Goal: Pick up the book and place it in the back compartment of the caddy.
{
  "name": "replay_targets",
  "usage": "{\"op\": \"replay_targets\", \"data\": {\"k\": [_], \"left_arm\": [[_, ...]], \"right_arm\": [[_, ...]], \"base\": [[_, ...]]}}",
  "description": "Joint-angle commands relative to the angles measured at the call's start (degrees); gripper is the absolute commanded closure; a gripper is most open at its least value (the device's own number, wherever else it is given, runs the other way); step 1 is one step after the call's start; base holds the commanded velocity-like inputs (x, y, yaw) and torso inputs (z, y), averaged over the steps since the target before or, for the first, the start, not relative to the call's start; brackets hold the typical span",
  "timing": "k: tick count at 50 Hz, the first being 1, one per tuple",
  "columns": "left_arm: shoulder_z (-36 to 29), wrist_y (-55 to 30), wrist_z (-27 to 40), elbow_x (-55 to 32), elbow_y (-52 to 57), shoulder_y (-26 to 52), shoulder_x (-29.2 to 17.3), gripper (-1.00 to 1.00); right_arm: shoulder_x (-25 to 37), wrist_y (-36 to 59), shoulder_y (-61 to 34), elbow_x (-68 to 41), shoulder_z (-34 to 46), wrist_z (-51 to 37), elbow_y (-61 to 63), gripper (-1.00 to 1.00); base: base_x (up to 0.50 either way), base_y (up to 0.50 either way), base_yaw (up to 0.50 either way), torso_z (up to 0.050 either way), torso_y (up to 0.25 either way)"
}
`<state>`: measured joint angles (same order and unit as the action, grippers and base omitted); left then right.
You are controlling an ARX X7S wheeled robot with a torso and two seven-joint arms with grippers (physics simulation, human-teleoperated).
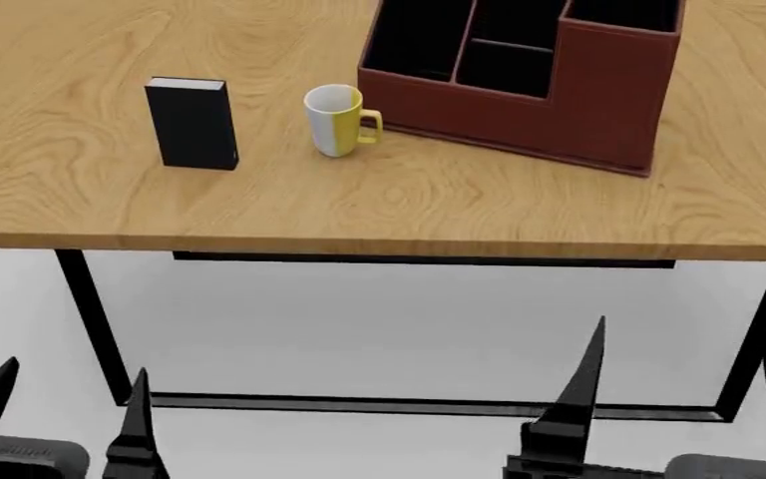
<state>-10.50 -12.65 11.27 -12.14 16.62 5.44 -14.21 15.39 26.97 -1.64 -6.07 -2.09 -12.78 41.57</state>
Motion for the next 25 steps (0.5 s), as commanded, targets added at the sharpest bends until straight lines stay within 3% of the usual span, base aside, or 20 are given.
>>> {"op": "replay_targets", "data": {"k": [1,6,14,25], "left_arm": [[-0.37,-2.46,0.12,-0.87,1.79,0.93,-0.66,-1.0],[-0.46,-3.29,0.09,-1.46,2.18,1.09,-0.83,-1.0],[-0.24,-4.32,0.76,-1.56,2.54,1.86,-1.16,-1.0],[0.39,-6.68,1.67,-2.72,4.32,4.1,-1.26,-1.0]], "right_arm": [[4.18,12.64,-4.48,-3.17,-5.77,-0.26,13.13,-1.0],[6.81,19.44,-8.79,-6.13,-8.94,-1.4,18.37,-1.0],[36.49,12.99,-12.12,-40.53,-9.08,-34.63,18.38,-1.0],[57.38,0.94,-9.27,-55.96,-13.54,-50.05,18.33,-1.0]], "base": [[0.0,0.0,0.0,0.0,0.0],[0.0,0.0,0.0,0.0,0.0],[0.0,0.0,0.0,0.0,0.0],[0.0,0.0,0.0,0.0,0.0]]}}
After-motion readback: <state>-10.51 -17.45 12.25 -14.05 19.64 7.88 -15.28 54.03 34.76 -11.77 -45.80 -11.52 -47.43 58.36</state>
